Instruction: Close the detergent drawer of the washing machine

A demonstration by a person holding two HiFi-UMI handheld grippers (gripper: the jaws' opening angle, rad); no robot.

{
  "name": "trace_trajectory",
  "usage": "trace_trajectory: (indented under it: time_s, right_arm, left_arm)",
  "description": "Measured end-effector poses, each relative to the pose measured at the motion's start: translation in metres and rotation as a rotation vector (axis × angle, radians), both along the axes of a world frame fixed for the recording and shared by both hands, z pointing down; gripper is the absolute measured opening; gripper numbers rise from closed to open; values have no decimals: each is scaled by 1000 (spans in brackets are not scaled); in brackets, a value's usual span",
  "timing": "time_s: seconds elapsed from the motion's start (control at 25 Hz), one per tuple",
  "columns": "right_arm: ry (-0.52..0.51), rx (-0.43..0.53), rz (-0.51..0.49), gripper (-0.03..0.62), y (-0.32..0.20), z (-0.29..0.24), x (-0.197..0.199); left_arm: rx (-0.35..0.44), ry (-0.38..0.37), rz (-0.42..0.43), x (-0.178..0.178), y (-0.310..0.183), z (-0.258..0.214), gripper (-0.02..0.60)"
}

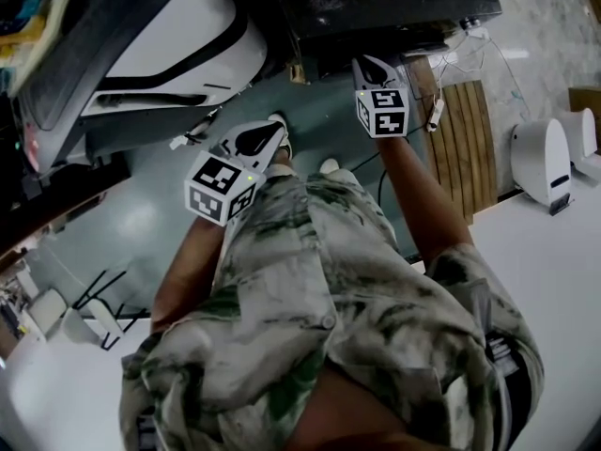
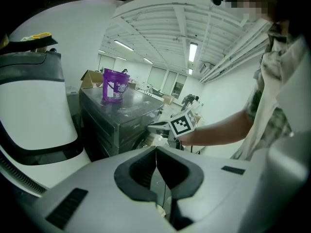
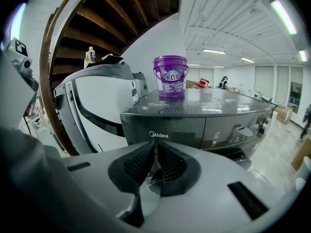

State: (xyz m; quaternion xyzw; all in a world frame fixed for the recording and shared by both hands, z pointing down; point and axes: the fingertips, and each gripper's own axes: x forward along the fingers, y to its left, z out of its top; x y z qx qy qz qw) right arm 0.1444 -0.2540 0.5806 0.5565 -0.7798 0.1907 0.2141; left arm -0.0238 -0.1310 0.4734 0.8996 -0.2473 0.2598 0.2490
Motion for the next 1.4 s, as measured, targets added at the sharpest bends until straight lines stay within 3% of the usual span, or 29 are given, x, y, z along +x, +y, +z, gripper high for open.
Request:
trace_trajectory:
  time_s: [0.52,1.4]
  right_arm:
    - [-11,-64,-89,34,103,-23,-3]
    - [-98,-103,-239,23,247,-83,-19]
  left_arm:
    - [37,51,11,19,54,-13,25]
    - [63,76,-40,11,141,-19,25]
